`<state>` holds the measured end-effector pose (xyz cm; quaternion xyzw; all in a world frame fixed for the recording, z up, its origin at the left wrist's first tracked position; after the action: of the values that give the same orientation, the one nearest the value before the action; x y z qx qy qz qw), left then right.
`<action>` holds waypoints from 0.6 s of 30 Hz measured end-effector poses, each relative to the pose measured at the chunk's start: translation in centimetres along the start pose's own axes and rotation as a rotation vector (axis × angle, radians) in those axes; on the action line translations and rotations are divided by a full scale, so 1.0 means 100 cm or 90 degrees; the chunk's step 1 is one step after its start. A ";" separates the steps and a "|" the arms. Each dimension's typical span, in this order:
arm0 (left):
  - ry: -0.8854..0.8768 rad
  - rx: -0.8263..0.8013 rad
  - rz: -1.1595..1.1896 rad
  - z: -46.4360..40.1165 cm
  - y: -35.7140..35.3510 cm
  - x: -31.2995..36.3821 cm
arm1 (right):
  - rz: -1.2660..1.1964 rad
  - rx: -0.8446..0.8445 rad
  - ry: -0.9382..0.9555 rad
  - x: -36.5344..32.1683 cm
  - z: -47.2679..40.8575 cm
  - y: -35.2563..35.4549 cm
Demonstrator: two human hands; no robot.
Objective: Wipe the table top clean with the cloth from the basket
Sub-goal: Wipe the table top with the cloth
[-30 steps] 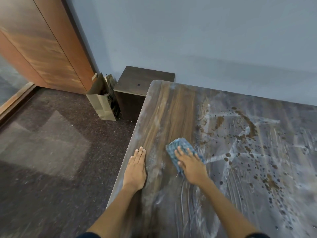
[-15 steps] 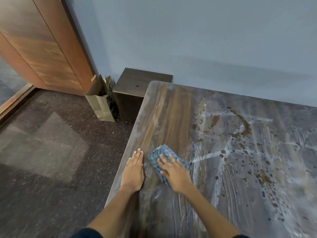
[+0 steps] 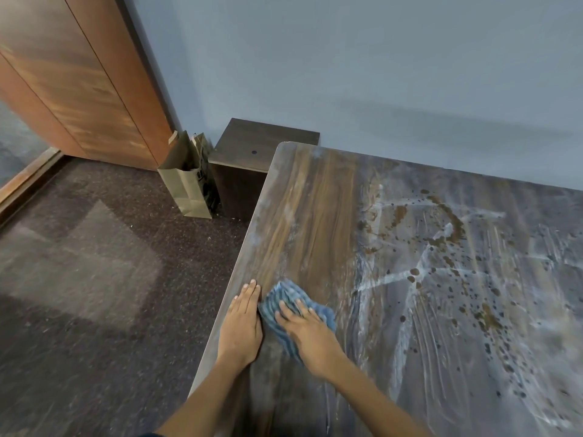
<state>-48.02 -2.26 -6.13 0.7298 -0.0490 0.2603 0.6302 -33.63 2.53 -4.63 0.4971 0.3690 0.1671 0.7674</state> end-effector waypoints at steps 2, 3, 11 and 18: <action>0.008 0.010 0.001 0.005 0.001 0.000 | -0.013 0.016 -0.002 0.022 0.019 0.002; 0.010 0.013 -0.003 0.005 0.002 0.001 | 0.005 0.034 -0.008 0.034 0.020 0.008; -0.003 0.004 -0.019 0.005 0.003 0.001 | 0.007 0.124 -0.186 0.051 -0.069 0.057; 0.003 0.014 0.011 -0.012 0.002 0.000 | -0.027 0.027 -0.025 0.023 -0.010 -0.019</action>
<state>-48.48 -1.13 -5.84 0.7355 -0.0510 0.2677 0.6203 -33.04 3.77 -7.48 0.5083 0.3677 0.1331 0.7672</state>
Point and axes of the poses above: each hand's wrist, its own z-axis away from the middle knuckle, its own y-axis out of the back of the hand, x = y × z, the point moved 4 cm from there along -z, towards the middle knuckle, and after that the axes turned 4 degrees about x, right-handed, at the moved point
